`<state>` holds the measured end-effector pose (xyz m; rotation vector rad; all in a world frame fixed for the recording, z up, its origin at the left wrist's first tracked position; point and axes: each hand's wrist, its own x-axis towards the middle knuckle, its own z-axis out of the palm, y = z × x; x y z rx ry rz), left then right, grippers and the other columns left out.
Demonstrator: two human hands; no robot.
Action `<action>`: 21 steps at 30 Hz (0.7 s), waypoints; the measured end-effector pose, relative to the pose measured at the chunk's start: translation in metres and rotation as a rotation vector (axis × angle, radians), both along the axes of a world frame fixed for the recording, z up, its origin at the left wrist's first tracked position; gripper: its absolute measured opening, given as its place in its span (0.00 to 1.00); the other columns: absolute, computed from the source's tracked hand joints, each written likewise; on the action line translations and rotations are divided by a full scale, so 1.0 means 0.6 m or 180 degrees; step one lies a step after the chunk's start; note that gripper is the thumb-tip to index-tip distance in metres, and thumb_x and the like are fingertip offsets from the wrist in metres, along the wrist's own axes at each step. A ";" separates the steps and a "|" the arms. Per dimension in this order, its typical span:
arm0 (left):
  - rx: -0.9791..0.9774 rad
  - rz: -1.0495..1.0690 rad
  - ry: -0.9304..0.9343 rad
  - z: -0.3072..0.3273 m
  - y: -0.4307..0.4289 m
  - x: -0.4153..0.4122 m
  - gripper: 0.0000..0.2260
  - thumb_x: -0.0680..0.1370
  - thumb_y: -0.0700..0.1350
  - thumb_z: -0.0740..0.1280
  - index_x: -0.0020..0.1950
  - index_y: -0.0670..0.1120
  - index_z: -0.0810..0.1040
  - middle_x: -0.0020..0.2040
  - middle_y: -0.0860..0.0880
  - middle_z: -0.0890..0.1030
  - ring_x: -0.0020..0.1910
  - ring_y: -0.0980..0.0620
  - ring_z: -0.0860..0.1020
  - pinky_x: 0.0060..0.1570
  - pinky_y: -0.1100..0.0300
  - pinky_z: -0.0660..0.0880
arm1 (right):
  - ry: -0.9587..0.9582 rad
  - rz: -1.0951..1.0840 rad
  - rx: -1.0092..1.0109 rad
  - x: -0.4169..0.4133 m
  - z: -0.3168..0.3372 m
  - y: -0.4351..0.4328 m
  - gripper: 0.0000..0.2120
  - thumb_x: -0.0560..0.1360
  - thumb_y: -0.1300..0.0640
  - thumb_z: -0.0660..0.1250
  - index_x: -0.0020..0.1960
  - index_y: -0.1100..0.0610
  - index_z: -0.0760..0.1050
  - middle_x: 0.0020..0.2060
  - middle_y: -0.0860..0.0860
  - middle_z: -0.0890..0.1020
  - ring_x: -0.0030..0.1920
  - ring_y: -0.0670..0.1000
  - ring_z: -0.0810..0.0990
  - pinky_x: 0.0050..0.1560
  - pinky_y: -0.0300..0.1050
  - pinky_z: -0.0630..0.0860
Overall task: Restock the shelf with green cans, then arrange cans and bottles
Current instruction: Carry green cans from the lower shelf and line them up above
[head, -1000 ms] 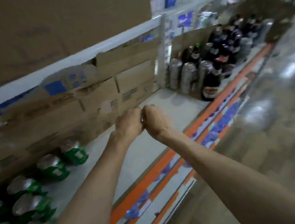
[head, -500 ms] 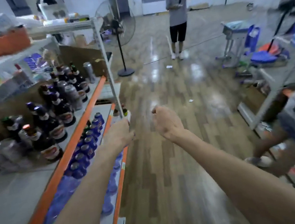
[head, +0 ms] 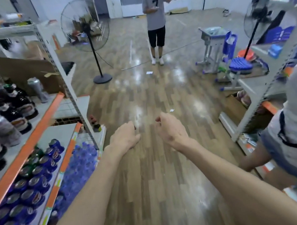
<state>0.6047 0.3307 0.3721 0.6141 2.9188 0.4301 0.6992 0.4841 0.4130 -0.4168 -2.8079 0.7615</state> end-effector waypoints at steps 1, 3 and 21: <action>0.0014 0.0014 -0.0006 -0.005 0.024 -0.034 0.16 0.76 0.52 0.66 0.61 0.47 0.73 0.60 0.46 0.78 0.60 0.43 0.77 0.57 0.48 0.75 | -0.0029 0.0020 0.0016 -0.032 -0.006 0.022 0.11 0.78 0.57 0.59 0.58 0.56 0.75 0.57 0.55 0.78 0.59 0.59 0.76 0.53 0.49 0.71; 0.0066 0.0055 -0.0089 -0.010 0.068 -0.100 0.15 0.77 0.51 0.66 0.61 0.47 0.74 0.60 0.46 0.78 0.59 0.44 0.77 0.57 0.49 0.75 | -0.0147 0.0050 0.0054 -0.096 -0.017 0.064 0.11 0.78 0.59 0.58 0.58 0.56 0.74 0.57 0.54 0.78 0.57 0.58 0.75 0.50 0.48 0.70; 0.0406 0.1404 -0.0338 -0.060 0.070 -0.558 0.21 0.77 0.45 0.65 0.69 0.43 0.68 0.65 0.41 0.74 0.64 0.40 0.74 0.59 0.46 0.73 | -0.0421 0.1644 0.0123 -0.726 -0.075 0.084 0.13 0.81 0.52 0.56 0.60 0.58 0.71 0.58 0.57 0.79 0.59 0.60 0.76 0.51 0.50 0.72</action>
